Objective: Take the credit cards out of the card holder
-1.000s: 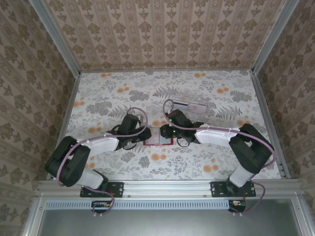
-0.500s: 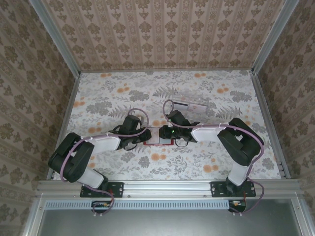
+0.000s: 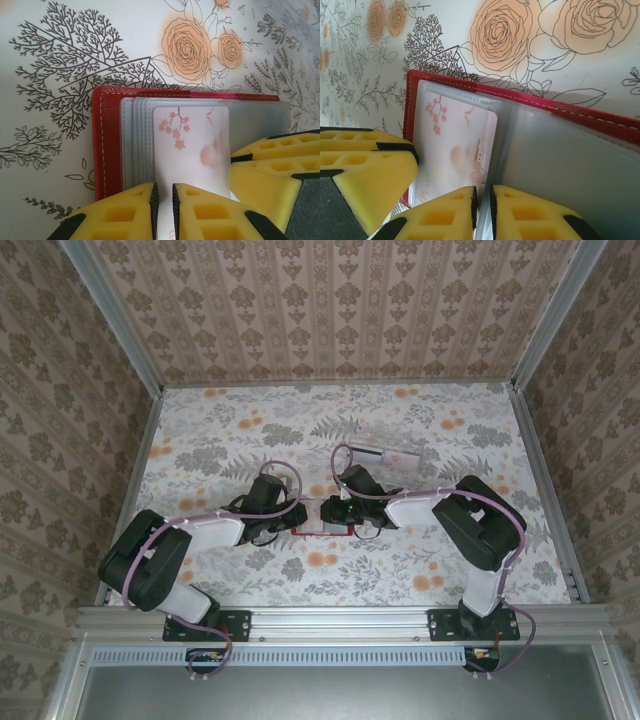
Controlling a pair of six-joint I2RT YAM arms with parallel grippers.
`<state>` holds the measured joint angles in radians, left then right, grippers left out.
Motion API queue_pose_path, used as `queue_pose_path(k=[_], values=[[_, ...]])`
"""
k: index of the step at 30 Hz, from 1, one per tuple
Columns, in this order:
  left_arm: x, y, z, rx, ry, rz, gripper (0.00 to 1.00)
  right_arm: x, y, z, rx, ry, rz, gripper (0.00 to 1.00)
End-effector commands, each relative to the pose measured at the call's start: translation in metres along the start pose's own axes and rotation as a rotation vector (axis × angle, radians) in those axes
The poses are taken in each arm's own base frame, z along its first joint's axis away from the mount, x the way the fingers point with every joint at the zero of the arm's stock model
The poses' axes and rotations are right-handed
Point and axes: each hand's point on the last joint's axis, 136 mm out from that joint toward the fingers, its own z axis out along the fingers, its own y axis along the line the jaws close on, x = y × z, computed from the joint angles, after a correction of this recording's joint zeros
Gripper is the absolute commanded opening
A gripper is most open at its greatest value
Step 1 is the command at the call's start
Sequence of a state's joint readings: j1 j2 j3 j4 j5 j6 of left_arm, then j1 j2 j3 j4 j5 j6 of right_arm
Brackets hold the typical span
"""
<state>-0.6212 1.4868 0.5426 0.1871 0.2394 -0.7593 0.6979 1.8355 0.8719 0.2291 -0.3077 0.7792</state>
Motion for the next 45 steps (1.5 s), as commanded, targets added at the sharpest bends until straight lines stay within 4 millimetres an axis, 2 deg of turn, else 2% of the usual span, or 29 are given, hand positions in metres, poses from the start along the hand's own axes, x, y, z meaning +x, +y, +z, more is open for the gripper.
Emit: queue_pose_path(k=[1,7,12,19,25,32,39,45], values=[[0.012,0.008,0.004,-0.025,0.036,-0.006,0.19,-0.004,0.009,0.005,-0.044,0.007,0.016,0.19],[0.014,0.008,0.005,-0.027,0.039,-0.003,0.18,-0.005,0.013,0.006,-0.074,0.011,0.031,0.18],[0.014,0.009,0.005,-0.032,0.04,-0.002,0.17,-0.004,0.01,0.006,-0.086,0.014,0.055,0.0],[0.017,0.019,0.005,-0.081,0.051,-0.01,0.11,-0.009,-0.013,-0.005,-0.086,0.001,0.123,0.0],[0.017,0.02,0.006,-0.087,0.054,-0.011,0.08,-0.011,-0.02,-0.012,-0.079,-0.004,0.121,0.0],[0.016,0.02,0.005,-0.094,0.056,0.001,0.07,-0.013,-0.019,-0.012,-0.087,-0.002,0.118,0.0],[0.009,-0.004,-0.004,-0.045,0.034,0.055,0.14,-0.009,-0.008,-0.005,-0.097,0.051,0.078,0.0],[0.014,0.002,0.002,-0.072,0.057,0.06,0.1,-0.018,-0.005,-0.005,-0.061,0.057,0.033,0.0]])
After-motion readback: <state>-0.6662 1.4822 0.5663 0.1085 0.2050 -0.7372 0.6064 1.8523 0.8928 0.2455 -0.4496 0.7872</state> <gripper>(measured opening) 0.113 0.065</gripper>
